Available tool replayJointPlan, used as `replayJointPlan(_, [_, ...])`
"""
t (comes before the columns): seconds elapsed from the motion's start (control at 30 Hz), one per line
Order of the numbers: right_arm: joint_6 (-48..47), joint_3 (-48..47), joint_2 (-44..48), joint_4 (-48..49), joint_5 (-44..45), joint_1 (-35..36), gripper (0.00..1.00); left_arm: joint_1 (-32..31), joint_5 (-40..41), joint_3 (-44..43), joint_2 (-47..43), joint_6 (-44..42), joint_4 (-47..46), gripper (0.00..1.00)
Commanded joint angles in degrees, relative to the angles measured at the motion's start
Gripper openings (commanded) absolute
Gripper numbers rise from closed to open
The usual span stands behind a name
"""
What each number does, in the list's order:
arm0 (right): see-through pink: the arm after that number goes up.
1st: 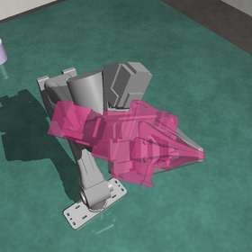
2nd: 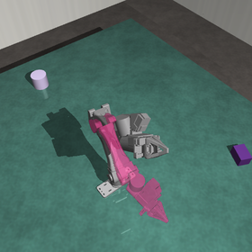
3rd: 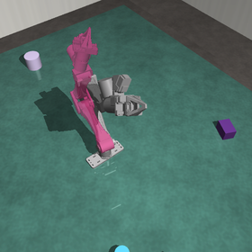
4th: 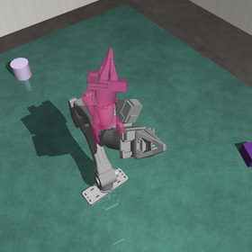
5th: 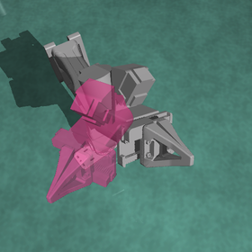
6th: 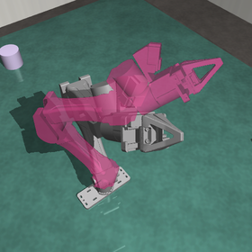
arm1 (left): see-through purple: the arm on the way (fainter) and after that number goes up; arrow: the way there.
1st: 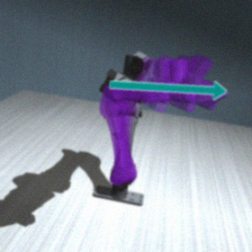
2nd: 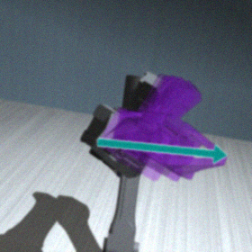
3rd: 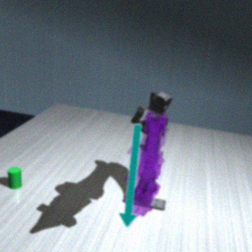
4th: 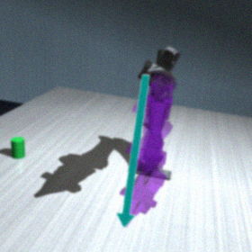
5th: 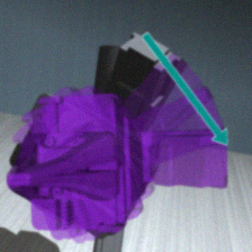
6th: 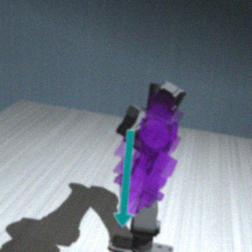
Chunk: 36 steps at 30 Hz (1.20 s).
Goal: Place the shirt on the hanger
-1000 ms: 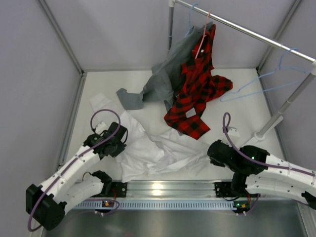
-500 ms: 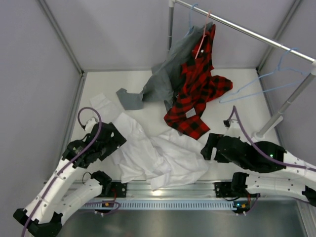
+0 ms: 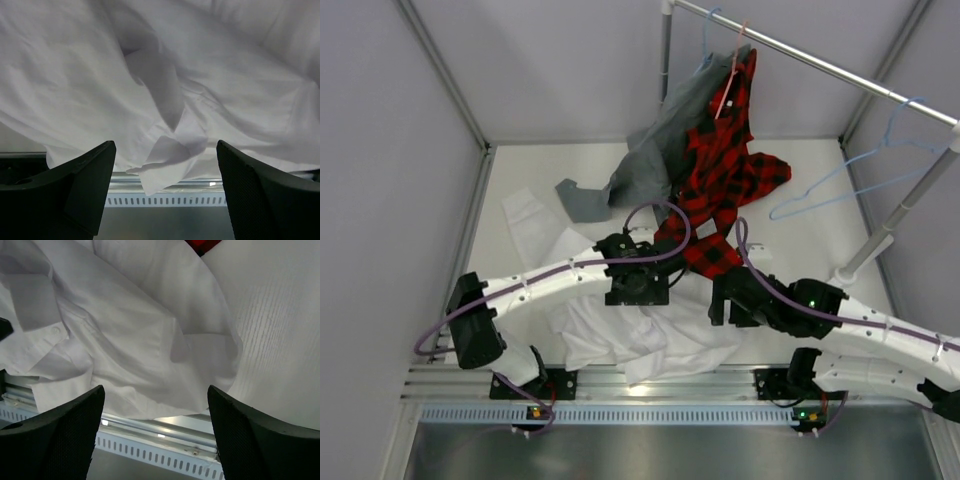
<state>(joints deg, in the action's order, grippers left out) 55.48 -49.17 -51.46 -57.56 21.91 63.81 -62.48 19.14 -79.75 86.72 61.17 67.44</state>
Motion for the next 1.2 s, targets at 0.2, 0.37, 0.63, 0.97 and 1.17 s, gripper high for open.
replayJointPlan(0.2, [-2.4,0.9,7.2,4.7,-2.6,-1.1,0.81,-1.8,3.9,3.6,8.1,7.3,2.4,0.77])
replayJointPlan(0.37, [-4.4,0.3,7.3,4.7,-4.0,-1.1,0.81,-1.7,4.5,3.8,11.4,8.9,-1.0,0.75])
replayJointPlan(0.63, [-6.9,-0.6,7.4,4.7,-4.9,-1.1,0.81,-0.6,6.8,1.9,17.2,10.3,-1.3,0.43])
replayJointPlan(0.97, [-9.4,1.4,8.7,7.7,-6.4,-1.1,0.81,1.3,11.4,-4.2,5.7,6.3,0.3,0.0])
replayJointPlan(1.17, [-10.7,3.7,9.9,21.0,-11.4,-1.2,0.79,4.1,10.8,-9.2,-6.4,-6.7,-1.2,0.0])
